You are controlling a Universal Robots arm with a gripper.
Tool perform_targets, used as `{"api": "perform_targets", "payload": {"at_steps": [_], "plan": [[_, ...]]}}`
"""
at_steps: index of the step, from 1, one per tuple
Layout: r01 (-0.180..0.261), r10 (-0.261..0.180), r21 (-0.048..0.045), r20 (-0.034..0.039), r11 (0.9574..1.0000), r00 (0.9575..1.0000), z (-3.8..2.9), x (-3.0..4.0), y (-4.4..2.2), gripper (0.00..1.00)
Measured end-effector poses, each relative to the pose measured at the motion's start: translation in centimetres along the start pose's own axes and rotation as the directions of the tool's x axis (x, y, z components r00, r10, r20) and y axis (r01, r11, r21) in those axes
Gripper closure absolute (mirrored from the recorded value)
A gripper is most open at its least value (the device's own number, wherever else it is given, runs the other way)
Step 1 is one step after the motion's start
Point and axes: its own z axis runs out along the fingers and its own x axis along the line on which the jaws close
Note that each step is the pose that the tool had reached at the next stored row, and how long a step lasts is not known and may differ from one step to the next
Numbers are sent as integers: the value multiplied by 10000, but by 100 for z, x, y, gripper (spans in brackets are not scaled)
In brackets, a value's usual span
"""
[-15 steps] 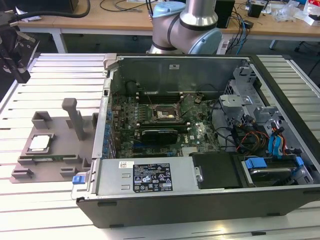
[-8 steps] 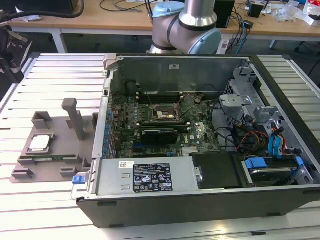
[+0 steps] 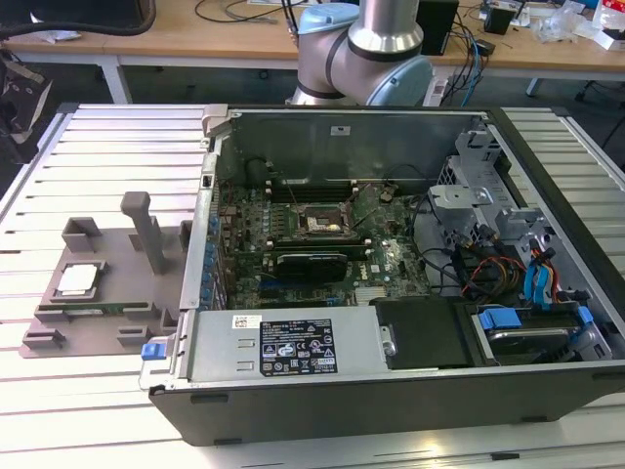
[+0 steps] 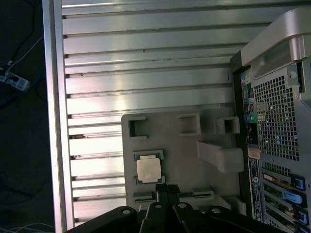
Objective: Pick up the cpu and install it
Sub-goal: 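Reach for the cpu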
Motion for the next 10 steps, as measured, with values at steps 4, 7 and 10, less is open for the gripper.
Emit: {"api": "perform_targets", "payload": {"at_steps": [4, 7, 10], "plan": [[0, 0, 0, 0, 10000, 10000, -1, 74, -5, 89], [0, 0, 0, 0, 10000, 10000, -1, 110, -8, 89], [0, 0, 0, 0, 10000, 10000, -1, 134, -10, 89]]}}
